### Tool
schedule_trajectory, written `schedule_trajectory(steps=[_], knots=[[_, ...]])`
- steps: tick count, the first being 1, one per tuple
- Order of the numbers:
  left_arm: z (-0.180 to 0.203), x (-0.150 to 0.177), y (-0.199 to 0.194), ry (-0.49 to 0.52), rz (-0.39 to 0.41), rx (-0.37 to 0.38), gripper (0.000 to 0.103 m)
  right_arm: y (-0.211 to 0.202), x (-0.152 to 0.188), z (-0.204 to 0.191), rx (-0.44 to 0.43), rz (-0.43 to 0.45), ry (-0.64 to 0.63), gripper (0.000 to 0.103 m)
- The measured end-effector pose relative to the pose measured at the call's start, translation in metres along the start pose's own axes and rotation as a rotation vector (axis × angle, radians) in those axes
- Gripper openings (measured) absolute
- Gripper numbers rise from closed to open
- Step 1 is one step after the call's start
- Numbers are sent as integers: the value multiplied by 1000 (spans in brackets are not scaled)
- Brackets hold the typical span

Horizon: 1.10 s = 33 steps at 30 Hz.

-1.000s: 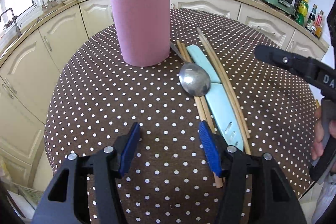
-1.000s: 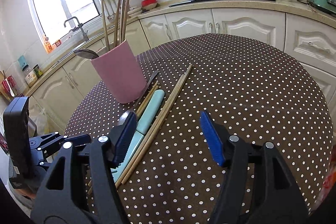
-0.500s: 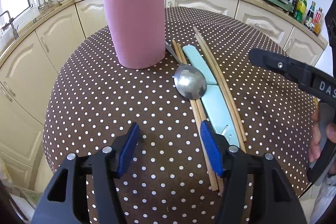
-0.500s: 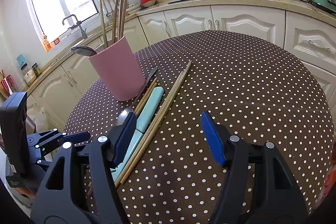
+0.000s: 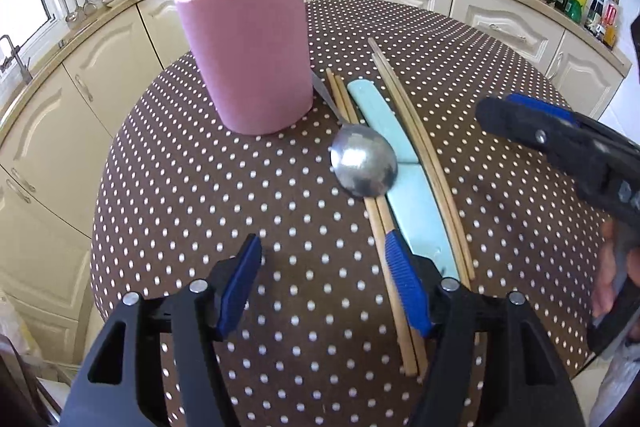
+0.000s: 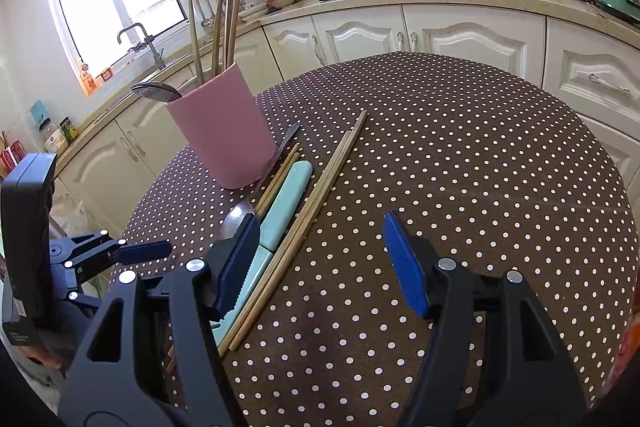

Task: Organize utensils
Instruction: 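Move both open grippers back down toward the remaining chopsticks, then grasp a wooden chopstick with the left gripper while the right gripper grasps another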

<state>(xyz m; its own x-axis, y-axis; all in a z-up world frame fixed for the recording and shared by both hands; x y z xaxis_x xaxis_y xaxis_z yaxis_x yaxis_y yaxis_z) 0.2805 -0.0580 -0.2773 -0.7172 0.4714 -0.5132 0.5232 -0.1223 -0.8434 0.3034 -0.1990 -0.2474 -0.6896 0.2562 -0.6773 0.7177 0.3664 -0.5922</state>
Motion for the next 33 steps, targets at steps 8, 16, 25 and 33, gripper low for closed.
schedule_trajectory(steps=[8, 16, 25, 33], knots=[[-1, 2, 5, -11, -19, 16, 64, 3, 1, 4, 9, -14, 3, 65], [-6, -19, 15, -60, 20, 15, 30, 18, -3, 7, 72, -55, -10, 65], [-12, -2, 5, -198, 103, 27, 6, 51, -10, 9, 184, -142, -50, 65], [-13, 30, -16, -315, 106, 83, 7, 66, -8, 14, 258, -188, -79, 65]])
Point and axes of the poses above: each gripper's, at about its wrist camera, not at the fingertips, and y roughly the way its jaws point, z to its right, x to its underside, the point moved 9 cm from there along y, roughly the way its jaws point, and after that the axes turned 10 degrees about y, right-handed, at the moved point
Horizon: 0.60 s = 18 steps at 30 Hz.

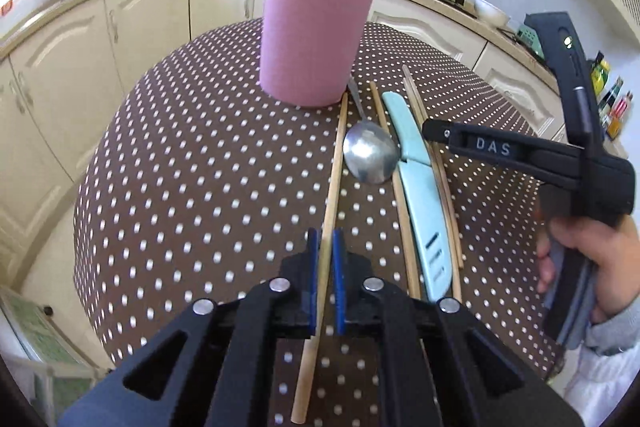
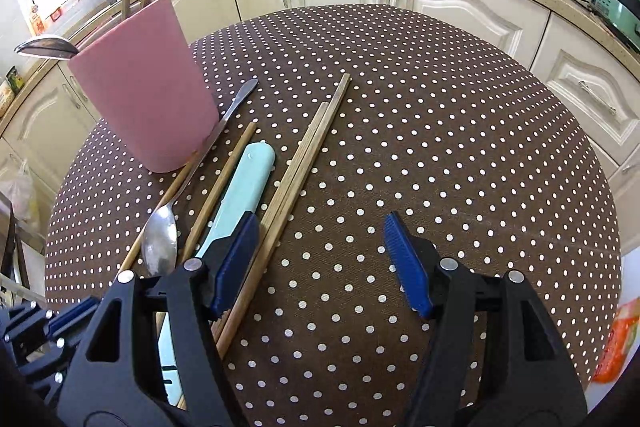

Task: Organize utensils
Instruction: 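Grasp a wooden chopstick with the left gripper while the right gripper grasps another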

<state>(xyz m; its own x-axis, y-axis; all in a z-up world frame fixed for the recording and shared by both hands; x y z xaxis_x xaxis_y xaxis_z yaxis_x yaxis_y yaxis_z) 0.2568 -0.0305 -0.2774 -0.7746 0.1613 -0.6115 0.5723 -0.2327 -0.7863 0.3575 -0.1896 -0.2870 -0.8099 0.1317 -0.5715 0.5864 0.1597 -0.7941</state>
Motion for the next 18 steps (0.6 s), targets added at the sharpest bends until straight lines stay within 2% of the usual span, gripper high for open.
schedule_trajectory(steps=[3, 8, 13, 16, 18], knots=[[-3, 7, -5, -31, -4, 7, 7, 0, -2, 4, 25, -5, 2, 65], [-12, 20, -17, -70, -1, -30, 7, -6, 3, 11, 38, -23, 7, 65], [-18, 19, -14, -93, 2, -49, 8, 0, 2, 1, 49, -50, -4, 65], [-16, 20, -15, -111, 3, -68, 8, 6, 0, -2, 92, -45, -48, 65], [-14, 23, -17, -111, 9, -93, 8, 5, 1, 0, 87, -44, -45, 57]])
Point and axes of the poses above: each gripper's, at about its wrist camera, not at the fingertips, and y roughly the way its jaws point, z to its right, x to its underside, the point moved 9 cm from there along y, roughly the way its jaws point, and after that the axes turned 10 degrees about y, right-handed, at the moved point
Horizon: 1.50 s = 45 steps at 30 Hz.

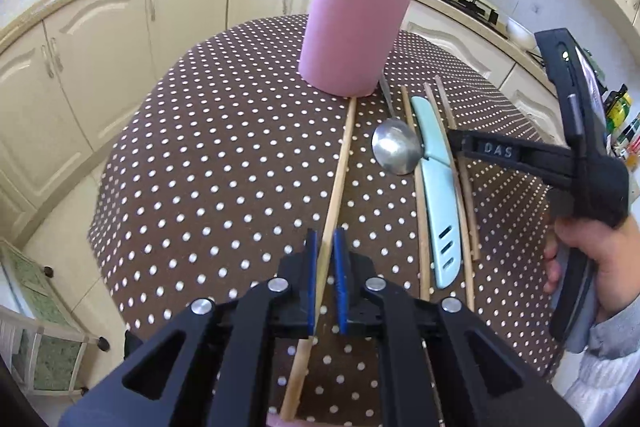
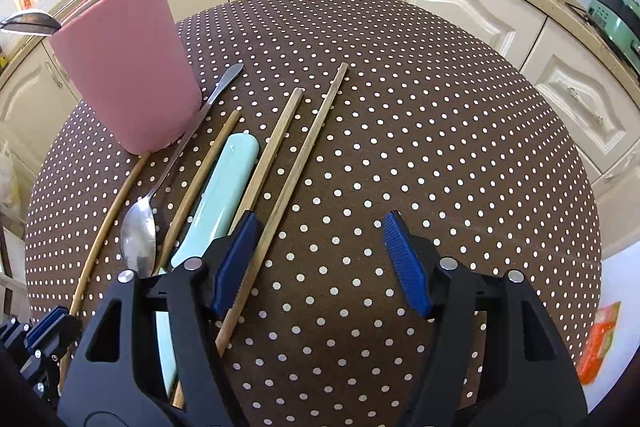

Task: Organize utensils
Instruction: 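Grasp a wooden chopstick with the left gripper while the right gripper grasps another, then lift both held chopsticks and carry them above the pink cup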

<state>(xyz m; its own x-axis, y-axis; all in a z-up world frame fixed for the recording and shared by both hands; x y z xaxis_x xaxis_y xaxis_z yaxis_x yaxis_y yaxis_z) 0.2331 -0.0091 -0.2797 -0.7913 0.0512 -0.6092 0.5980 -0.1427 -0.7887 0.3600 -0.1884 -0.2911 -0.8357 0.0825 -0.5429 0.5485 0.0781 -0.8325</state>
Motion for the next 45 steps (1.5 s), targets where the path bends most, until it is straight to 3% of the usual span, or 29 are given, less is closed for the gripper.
schedule_trajectory(steps=[2, 4, 14, 27, 34, 36, 38, 39, 45], knots=[[-2, 3, -4, -13, 6, -12, 7, -3, 1, 4, 1, 4, 2, 39], [-4, 4, -4, -27, 10, -12, 7, -7, 3, 10, 0, 2, 8, 29], [-16, -26, 18, -70, 0, 55, 7, -12, 9, 15, -24, -14, 29, 29], [-17, -56, 41, -32, -10, 5, 7, 1, -10, 14, -18, -24, 27, 29], [-15, -71, 52, 4, -28, -27, 6, 15, -26, 12, -8, -47, 16, 34], [-16, -72, 51, 11, -25, -22, 6, 16, -28, 14, -16, -57, 20, 30], [-19, -71, 49, -19, -14, 7, 5, 18, -32, 18, -27, -61, 30, 14], [-22, -70, 47, -40, -5, 23, 5, 18, -32, 20, -44, -63, 42, 11], [-27, -69, 15, -95, 121, 92, 5, 4, -31, 25, -146, -18, 91, 6]])
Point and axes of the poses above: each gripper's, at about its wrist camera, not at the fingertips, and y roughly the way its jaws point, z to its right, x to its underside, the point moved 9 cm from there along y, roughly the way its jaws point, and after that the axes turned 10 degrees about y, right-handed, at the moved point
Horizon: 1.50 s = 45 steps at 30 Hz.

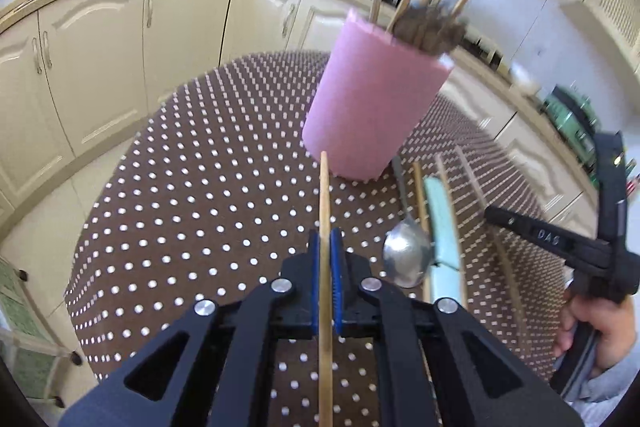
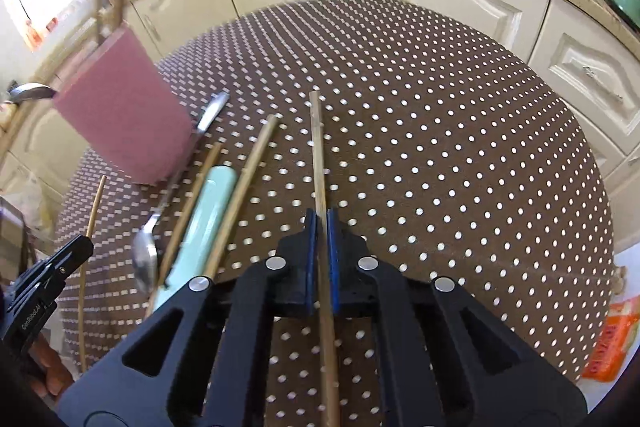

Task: Organize utensils
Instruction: 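Lift both held chopsticks and carry them above the pink cup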

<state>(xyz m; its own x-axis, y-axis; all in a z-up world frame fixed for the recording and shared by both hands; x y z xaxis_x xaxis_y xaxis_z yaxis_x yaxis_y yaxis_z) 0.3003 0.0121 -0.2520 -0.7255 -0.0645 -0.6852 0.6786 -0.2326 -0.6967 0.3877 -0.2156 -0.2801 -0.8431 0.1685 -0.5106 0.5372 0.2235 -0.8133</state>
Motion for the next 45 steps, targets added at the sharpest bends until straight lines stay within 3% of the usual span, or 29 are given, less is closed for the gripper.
schedule_trajectory(steps=[9, 13, 16, 18, 20, 21, 24, 25, 27, 28, 30, 34, 39, 45], knots=[[11, -35, -63, -20, 277, 79, 5, -51, -11, -21, -119, 148, -15, 6], [13, -46, -61, -21, 270, 71, 5, -38, -4, -26, -70, 56, -60, 6], [14, -52, -54, -21, 261, 60, 5, -21, -4, -17, 36, 24, -66, 9], [10, -54, -56, -25, 263, 59, 5, -16, 2, -13, 55, 5, -60, 18], [8, -57, -60, -28, 281, 63, 5, -8, 3, -8, 96, -8, -61, 50], [6, -59, -63, -27, 292, 59, 5, -4, 1, -7, 111, -8, -67, 52], [0, -63, -65, -30, 312, 59, 5, 6, 5, -11, 74, -50, -87, 44], [-1, -64, -67, -32, 318, 61, 5, 11, 5, -8, 81, -59, -100, 28], [-3, -70, -69, -34, 340, 74, 5, 18, 4, -9, 95, -51, -129, 17], [-3, -73, -70, -33, 348, 75, 5, 19, 2, -8, 102, -43, -134, 7], [-4, -80, -75, -25, 379, 93, 5, 23, -4, -7, 64, -37, -105, 6], [1, -96, -85, -4, 448, 128, 5, -1, -16, -2, -27, 63, -29, 6], [9, -119, -95, 18, 536, 179, 5, -61, -43, -17, -182, 267, 15, 6], [14, -151, -105, 42, 641, 197, 5, -134, -77, -60, -328, 510, -32, 6]])
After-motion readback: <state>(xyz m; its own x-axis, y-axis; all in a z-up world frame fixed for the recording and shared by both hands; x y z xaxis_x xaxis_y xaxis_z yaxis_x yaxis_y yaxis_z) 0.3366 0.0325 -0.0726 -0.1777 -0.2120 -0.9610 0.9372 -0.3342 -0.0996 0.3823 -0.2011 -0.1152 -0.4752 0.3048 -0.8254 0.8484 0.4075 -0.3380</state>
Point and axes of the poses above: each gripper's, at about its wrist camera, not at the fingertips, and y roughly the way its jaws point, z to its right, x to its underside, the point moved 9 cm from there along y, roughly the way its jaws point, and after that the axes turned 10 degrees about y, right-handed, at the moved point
